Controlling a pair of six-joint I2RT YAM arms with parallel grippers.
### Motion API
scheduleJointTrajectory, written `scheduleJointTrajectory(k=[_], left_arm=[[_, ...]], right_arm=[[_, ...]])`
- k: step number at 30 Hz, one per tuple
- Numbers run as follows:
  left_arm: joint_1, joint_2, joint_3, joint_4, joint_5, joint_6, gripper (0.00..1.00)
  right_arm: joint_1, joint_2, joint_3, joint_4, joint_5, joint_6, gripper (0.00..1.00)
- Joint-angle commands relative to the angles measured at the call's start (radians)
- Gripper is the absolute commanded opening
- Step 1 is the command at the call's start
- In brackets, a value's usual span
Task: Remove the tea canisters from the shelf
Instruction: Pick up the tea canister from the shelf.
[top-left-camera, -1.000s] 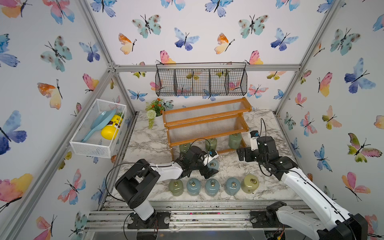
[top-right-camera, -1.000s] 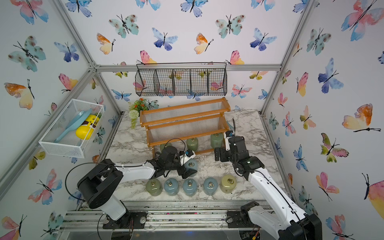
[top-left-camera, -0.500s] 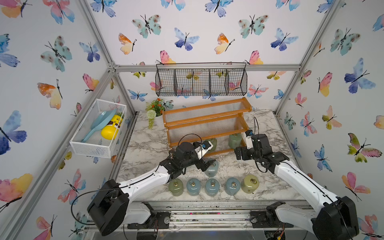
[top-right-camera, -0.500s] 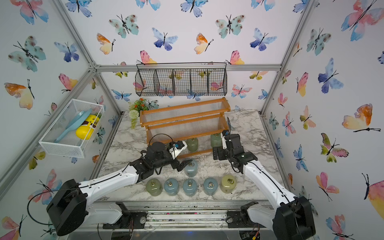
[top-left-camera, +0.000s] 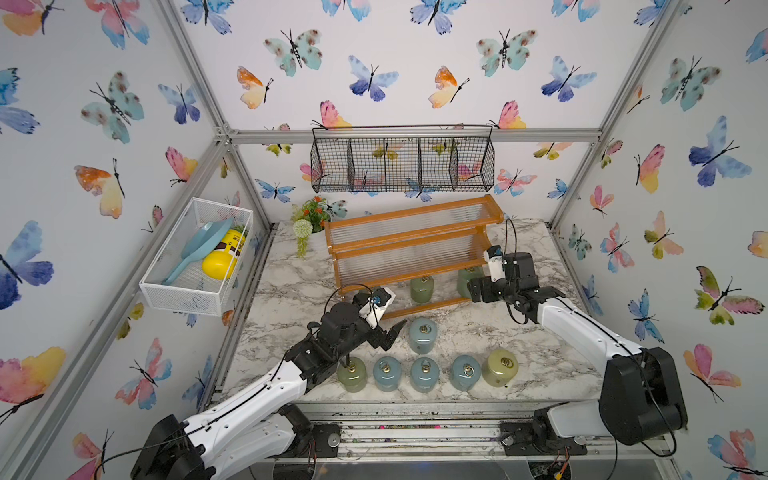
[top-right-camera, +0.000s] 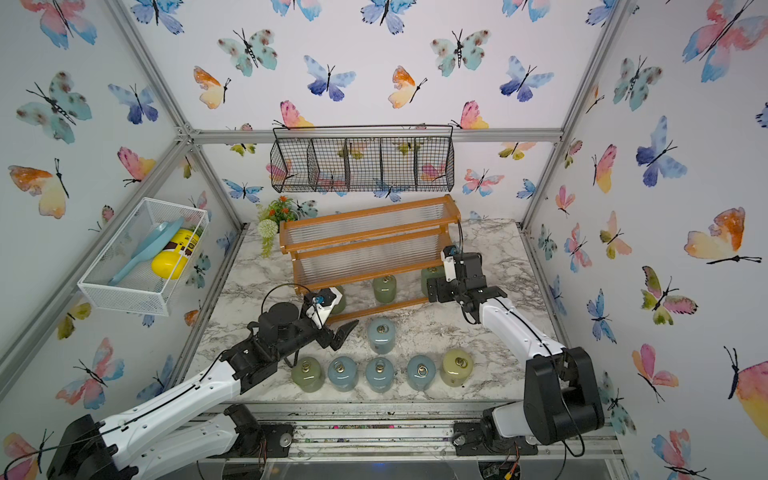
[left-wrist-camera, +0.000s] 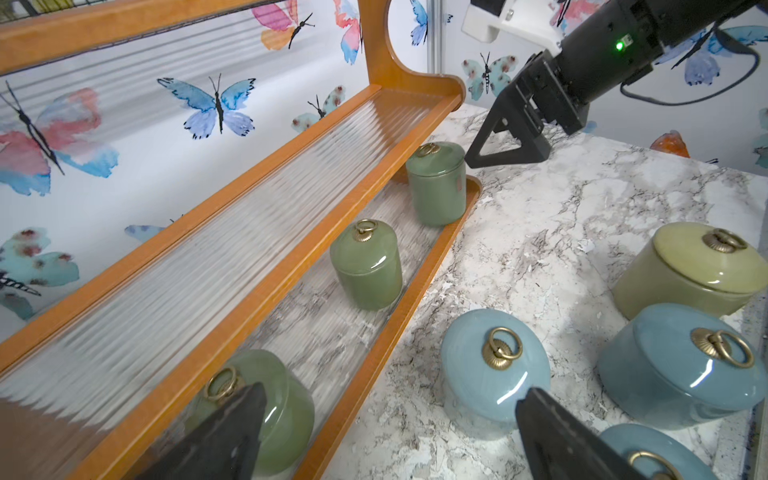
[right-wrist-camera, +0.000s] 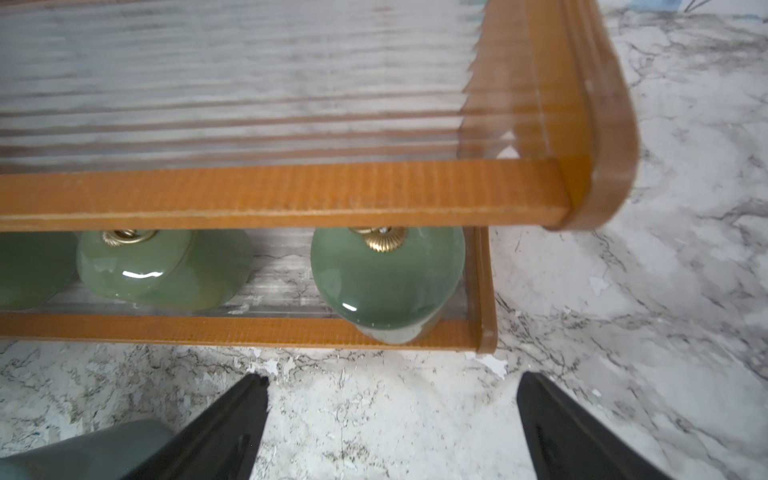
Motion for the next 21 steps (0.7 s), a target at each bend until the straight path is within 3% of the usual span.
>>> scheduleJointTrajectory(k=[1, 21], left_arm=[[0.008, -0.056, -0.020, -0.021, -0.054, -0.038, 0.98], [0.008, -0.186, -0.113, -0.047, -0.103, -0.109, 0.98]], right_arm=[[-0.004, 0.027, 0.033, 0.068, -0.055, -0.045, 1.00], [-0.006, 0.190, 0.105, 0.133, -0.033, -0.074, 0.99]])
